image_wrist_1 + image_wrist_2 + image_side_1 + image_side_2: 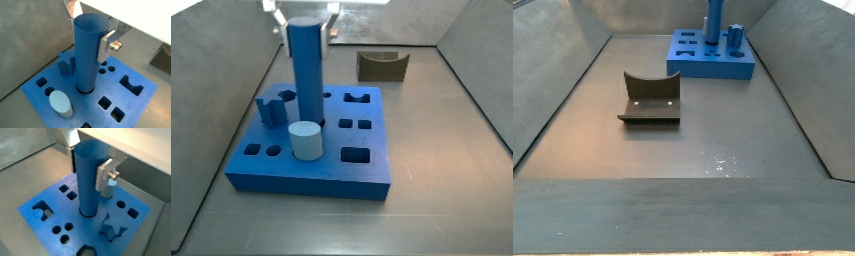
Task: Pick up the round object. Move up. Move to above the board. Insert the round object.
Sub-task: Insert the round object.
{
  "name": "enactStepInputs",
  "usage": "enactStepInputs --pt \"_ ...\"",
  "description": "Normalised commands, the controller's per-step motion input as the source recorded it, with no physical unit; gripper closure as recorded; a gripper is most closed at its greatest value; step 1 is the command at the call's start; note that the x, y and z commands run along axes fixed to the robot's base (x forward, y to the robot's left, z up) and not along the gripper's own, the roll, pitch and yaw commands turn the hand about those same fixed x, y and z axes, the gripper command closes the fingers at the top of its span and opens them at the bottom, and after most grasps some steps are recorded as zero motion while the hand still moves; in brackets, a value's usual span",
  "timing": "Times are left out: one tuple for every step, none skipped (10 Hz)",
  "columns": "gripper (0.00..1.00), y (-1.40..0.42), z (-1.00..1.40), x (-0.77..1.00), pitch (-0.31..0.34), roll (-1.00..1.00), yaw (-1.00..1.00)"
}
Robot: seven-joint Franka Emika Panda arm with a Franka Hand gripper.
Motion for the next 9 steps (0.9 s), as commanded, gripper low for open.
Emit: enactStepInputs --pt "1.00 0.00 -0.26 -0.04 -0.047 0.01 0.00" --pt "1.00 0.00 -0.25 0.00 -0.019 0.02 0.00" --pt "1.00 0.00 -0.24 0.00 -0.006 0.01 0.00" --pt "1.00 -0.03 -0.20 0.17 0.000 0.00 0.00" --pt "1.00 -0.01 -0.19 0.24 0.000 0.00 0.00" --pt "1.00 -0.02 -0.21 0.22 0.000 0.04 0.00" --pt "1.00 -0.06 -0.20 0.25 0.000 0.05 0.00" --pt "1.00 -0.06 -0.25 0.17 0.000 0.08 0.00" --pt "1.00 -0.17 -0.44 0.00 -0.027 0.16 0.00"
